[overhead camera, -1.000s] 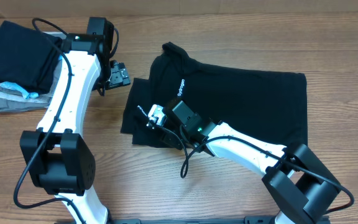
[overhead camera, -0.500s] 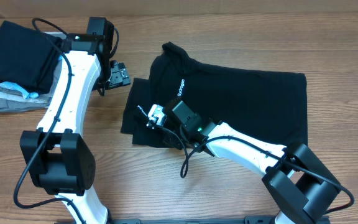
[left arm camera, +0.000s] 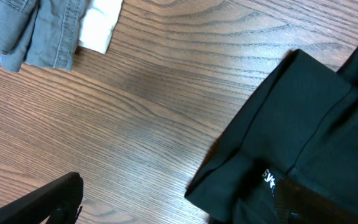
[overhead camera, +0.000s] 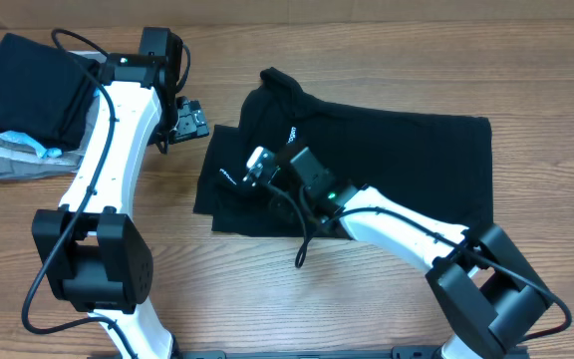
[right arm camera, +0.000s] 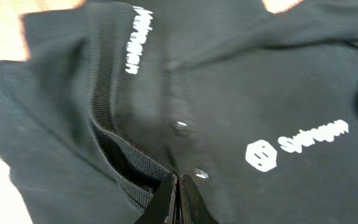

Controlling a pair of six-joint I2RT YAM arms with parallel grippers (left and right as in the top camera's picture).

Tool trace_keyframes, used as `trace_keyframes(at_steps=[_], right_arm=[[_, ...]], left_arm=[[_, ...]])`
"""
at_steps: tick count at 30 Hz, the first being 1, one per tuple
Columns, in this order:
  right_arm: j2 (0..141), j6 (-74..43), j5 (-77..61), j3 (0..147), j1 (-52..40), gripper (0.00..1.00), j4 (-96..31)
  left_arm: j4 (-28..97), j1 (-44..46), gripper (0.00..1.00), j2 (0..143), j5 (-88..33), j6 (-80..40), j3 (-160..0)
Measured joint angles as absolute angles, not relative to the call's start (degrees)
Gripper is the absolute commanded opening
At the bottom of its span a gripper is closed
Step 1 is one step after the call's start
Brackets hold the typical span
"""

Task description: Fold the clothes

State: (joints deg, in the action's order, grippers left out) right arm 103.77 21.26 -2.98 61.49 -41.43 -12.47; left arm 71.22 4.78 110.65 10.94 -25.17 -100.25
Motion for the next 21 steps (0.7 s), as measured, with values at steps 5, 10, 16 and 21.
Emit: trace_keyframes(at_steps=[5, 10, 16, 21], right_arm=[[103.77, 21.26, -2.96, 61.49, -39.0, 0.04, -10.83], [104.68, 21.28, -2.96, 61.52, -38.76, 0.04, -6.98], [112.95, 20.38, -1.98, 61.43, -38.74, 0.04, -0.91], [114.39, 14.98, 0.56, 61.47, -37.8, 0.05, 5.72]], left_arm=[[71.22, 4.78, 1.0, 110.65, 10.94, -25.17, -100.25], [71.22, 4.78, 1.0, 110.65, 10.94, -25.17, -100.25], [71.22, 4.78, 1.0, 110.65, 10.94, -25.17, -100.25], [71.24, 4.78, 1.0, 110.65, 10.94, -25.17, -100.25]])
